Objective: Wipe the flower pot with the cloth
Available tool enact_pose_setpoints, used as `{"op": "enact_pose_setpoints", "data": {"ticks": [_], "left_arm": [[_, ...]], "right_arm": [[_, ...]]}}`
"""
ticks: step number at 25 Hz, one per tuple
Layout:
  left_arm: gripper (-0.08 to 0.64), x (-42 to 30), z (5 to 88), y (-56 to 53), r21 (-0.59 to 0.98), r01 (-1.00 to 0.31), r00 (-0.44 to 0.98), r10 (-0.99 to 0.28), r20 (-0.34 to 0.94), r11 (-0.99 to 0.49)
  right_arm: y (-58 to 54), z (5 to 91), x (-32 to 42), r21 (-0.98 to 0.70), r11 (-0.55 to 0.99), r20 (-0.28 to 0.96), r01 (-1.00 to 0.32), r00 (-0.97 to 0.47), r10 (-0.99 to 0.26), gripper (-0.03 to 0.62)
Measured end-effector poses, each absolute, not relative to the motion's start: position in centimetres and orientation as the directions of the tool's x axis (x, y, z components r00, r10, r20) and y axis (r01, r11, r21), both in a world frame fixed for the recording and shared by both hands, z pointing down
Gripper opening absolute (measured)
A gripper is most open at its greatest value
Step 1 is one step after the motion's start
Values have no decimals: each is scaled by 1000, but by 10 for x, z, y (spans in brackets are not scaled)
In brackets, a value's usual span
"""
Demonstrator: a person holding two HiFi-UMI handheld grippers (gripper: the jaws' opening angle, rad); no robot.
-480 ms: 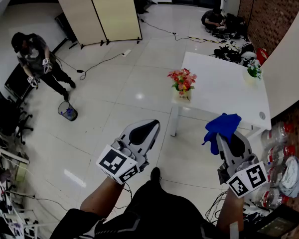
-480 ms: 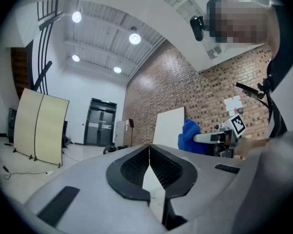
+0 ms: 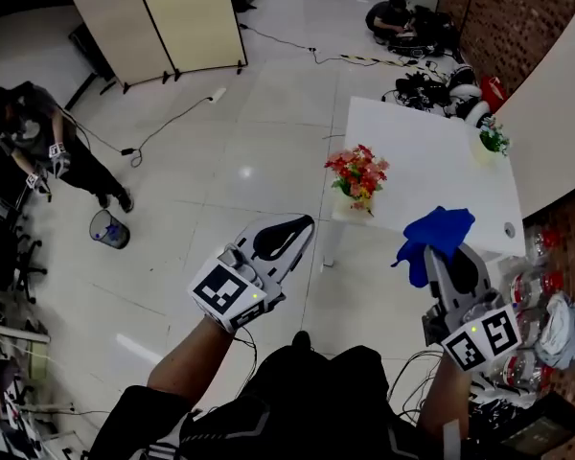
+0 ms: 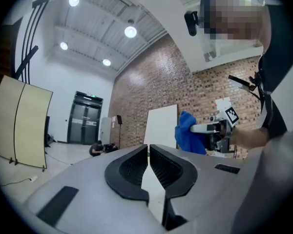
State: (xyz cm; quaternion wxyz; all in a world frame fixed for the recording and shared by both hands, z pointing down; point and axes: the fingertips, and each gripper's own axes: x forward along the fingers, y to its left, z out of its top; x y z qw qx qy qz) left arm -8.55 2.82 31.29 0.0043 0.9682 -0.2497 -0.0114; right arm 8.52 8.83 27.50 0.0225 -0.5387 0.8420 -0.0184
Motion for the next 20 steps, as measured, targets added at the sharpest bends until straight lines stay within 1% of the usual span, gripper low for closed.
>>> {"op": "enact_pose_setpoints", "data": {"ticks": [4, 9, 12, 13, 14, 15, 16, 18, 20], "left_arm": [[4, -81, 349, -19, 46, -472, 882, -471, 24, -881], [73, -55, 397, -75, 60, -473, 880, -469, 68, -879], [180, -30, 436, -103, 71, -454, 888, -445, 112, -888], [251, -24, 451, -111, 66, -443, 893, -433, 125, -894], [339, -18, 466, -119, 52, -435, 895, -425, 136, -899], [370, -12, 481, -128, 35, -429, 895, -420, 149, -903], [373, -6, 495, -137, 22, -425, 895, -416, 163, -905], [462, 8, 521, -152, 22, -410, 898, -399, 189, -912], [520, 19, 541, -161, 44, -392, 904, -375, 207, -919]], "right_arm": [[54, 284, 88, -54, 420, 20, -906, -421, -907, 66], [6, 301, 116, -83, 440, 44, -894, -445, -895, 66], [-21, 311, 135, -90, 479, 60, -873, -485, -873, 66], [-29, 312, 140, -87, 493, 62, -866, -499, -865, 66], [-36, 314, 145, -82, 508, 65, -857, -513, -856, 66], [-43, 315, 151, -74, 523, 69, -849, -527, -847, 66], [-51, 318, 158, -67, 535, 74, -842, -539, -839, 66], [-66, 325, 171, -67, 553, 91, -831, -557, -826, 66], [-79, 334, 179, -81, 561, 118, -824, -567, -815, 66]]}}
